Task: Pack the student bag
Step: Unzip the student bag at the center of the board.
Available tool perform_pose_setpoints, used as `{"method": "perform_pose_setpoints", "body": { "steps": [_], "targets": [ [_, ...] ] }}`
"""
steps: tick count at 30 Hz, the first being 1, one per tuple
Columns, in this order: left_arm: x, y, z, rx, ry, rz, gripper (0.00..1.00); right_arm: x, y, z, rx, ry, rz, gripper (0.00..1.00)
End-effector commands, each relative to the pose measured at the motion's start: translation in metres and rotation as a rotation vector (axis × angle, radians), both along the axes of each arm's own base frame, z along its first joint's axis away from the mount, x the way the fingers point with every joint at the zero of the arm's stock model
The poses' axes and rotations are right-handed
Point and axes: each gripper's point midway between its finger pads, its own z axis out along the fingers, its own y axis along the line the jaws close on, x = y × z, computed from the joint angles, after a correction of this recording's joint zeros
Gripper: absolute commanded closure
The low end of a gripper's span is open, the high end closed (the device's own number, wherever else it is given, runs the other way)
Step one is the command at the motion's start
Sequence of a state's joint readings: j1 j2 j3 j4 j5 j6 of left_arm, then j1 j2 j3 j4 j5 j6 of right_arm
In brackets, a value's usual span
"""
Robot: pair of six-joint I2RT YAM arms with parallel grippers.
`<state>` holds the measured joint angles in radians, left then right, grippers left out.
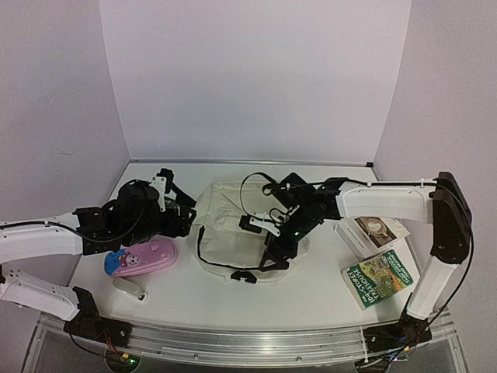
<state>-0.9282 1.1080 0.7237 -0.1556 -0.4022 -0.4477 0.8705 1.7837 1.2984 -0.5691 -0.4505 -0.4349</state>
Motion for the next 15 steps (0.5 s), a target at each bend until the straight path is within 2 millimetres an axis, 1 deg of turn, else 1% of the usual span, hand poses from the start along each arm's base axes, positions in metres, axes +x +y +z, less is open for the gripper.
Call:
{"method": "perform_pose_setpoints", "body": {
  "steps": [1, 4, 7, 9, 13, 15],
  "targets": [
    [-0.001, 0.008, -0.01, -0.029, 0.062, 0.066, 0.18, 0.006, 0.002, -0.019, -0.11, -0.113, 0.038, 0.08],
    [0.0, 0.005, -0.011, -0.027, 0.072, 0.063, 0.18, 0.01, 0.007, -0.028, -0.167, -0.196, 0.037, 0.12],
    [0.002, 0.004, -0.009, -0.029, 0.069, 0.066, 0.18, 0.02, 0.009, -0.029, -0.185, -0.249, -0.005, 0.24],
    [0.002, 0.004, -0.008, -0.031, 0.064, 0.068, 0.18, 0.023, 0.012, -0.023, -0.17, -0.259, -0.03, 0.32],
    [0.003, 0.006, -0.009, -0.025, 0.06, 0.071, 0.18, 0.024, 0.02, -0.005, -0.114, -0.247, -0.057, 0.4],
    [0.002, 0.007, -0.011, -0.022, 0.063, 0.071, 0.18, 0.024, 0.023, 0.001, -0.092, -0.238, -0.069, 0.46]
  ]
}}
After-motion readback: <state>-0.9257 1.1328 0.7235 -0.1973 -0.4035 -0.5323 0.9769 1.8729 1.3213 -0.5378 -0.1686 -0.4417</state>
